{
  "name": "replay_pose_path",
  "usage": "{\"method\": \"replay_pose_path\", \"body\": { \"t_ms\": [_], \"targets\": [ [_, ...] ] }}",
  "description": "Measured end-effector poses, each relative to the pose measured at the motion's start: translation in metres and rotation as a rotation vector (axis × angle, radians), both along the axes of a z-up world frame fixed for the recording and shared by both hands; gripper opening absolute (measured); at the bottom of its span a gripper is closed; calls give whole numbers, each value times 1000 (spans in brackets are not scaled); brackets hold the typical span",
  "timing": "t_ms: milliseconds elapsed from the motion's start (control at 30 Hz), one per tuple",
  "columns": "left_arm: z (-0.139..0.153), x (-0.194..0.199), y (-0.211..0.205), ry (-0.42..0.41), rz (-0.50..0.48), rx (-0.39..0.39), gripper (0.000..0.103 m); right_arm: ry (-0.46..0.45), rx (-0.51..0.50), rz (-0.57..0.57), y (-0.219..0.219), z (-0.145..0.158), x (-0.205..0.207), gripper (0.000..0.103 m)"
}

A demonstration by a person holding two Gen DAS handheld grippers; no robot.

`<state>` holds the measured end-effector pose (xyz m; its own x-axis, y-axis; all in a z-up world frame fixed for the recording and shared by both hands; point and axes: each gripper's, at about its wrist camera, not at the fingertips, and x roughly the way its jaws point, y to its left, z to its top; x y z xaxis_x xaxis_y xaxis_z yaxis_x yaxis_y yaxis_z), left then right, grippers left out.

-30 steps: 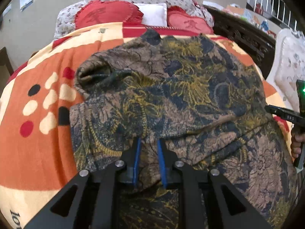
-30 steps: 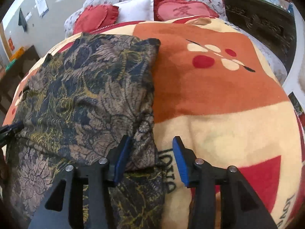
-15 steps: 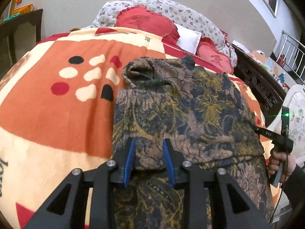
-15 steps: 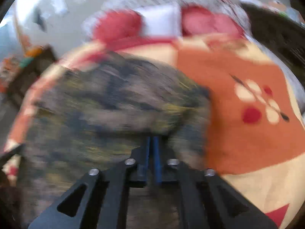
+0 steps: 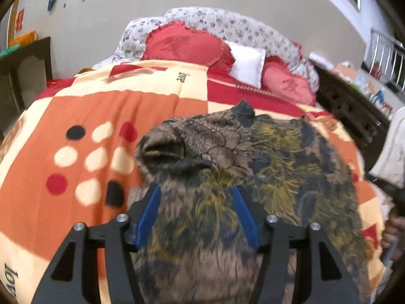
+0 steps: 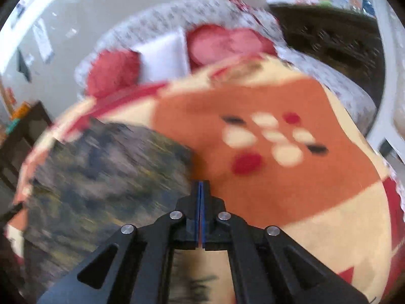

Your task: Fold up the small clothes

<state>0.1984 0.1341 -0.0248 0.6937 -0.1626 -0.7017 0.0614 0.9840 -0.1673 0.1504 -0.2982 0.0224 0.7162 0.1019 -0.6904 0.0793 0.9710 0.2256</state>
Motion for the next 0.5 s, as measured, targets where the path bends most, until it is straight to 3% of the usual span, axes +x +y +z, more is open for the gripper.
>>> {"method": "replay_pose_path", "body": {
  "t_ms": [133, 200, 233, 333, 500],
  "targets": [
    [-27, 23, -6, 101, 28, 63, 63, 63, -50, 24, 32, -13, 24, 1],
    [-37, 20, -1, 86, 27, 95, 63, 138, -57, -5, 37, -38, 35, 1],
    [-40, 18, 4, 79, 22, 74, 63, 190, -79, -37, 37, -55, 41, 1],
    [-44, 18, 19, 71, 35, -17, 59, 178, -76, -73, 28, -71, 42, 0],
    [-44, 19, 13, 70, 43, 35, 60, 202, -171, -66, 35, -78, 64, 0]
  ]
}}
